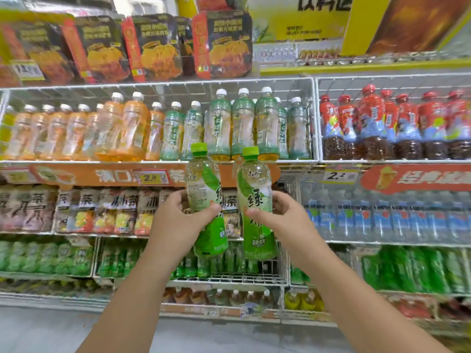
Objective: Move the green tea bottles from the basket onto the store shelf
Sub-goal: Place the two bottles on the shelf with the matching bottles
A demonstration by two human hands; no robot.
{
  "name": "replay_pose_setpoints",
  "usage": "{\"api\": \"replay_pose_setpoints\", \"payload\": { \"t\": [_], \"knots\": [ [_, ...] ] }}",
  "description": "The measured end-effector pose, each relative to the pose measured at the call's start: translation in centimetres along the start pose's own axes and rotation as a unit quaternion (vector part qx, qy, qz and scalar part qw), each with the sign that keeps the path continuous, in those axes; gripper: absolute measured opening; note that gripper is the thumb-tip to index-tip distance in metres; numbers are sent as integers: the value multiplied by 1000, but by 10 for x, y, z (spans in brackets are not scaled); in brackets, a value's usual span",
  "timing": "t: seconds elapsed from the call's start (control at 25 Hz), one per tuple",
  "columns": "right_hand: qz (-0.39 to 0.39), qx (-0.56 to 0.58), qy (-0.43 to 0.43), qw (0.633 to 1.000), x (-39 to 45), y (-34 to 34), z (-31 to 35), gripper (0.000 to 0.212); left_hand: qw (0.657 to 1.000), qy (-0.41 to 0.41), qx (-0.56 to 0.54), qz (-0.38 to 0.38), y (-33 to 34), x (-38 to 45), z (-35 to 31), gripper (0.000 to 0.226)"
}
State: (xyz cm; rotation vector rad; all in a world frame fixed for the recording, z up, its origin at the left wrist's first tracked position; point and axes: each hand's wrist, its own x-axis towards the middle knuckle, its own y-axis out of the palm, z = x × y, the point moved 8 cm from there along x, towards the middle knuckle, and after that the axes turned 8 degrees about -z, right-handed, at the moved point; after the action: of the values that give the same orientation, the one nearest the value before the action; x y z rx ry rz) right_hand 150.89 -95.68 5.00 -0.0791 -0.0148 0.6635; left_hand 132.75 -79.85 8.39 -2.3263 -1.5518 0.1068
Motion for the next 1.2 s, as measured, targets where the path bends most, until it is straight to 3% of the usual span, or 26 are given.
{"api": "replay_pose_setpoints", "payload": {
  "t": [0.08,0.16,0.24,0.32,0.4,0.48,0.64,0.84,1.04,1.2],
  "knots": [
    [-8,-8,15,1000,14,-12,-14,42,1000,-13,1,18,25,8,15,48],
    [-3,-16,20,1000,27,-23,-29,39,999,-24,-1,30,48,14,29,52],
    [9,-12,28,999,39,-33,-55,53,998,-37,-12,42,71,16,47,56],
    [4,-24,43,999,45,-40,-85,81,997,-44,-22,52,93,13,67,56],
    [-4,-17,59,998,47,-40,-113,88,996,-53,-38,58,112,9,91,56],
    [-12,-11,74,997,48,-37,-147,81,992,-78,-60,76,134,7,126,62],
    [-34,7,109,993,45,-27,-217,54,982,-125,-82,112,158,0,198,52],
    [-49,29,147,988,41,-12,-288,60,974,-165,-94,123,174,-3,274,49],
    [-49,31,188,981,37,-5,-364,41,963,-203,-93,152,199,-12,351,46],
    [-61,17,215,975,40,-2,-427,39,956,-233,-97,151,229,-16,410,44]
  ]
}}
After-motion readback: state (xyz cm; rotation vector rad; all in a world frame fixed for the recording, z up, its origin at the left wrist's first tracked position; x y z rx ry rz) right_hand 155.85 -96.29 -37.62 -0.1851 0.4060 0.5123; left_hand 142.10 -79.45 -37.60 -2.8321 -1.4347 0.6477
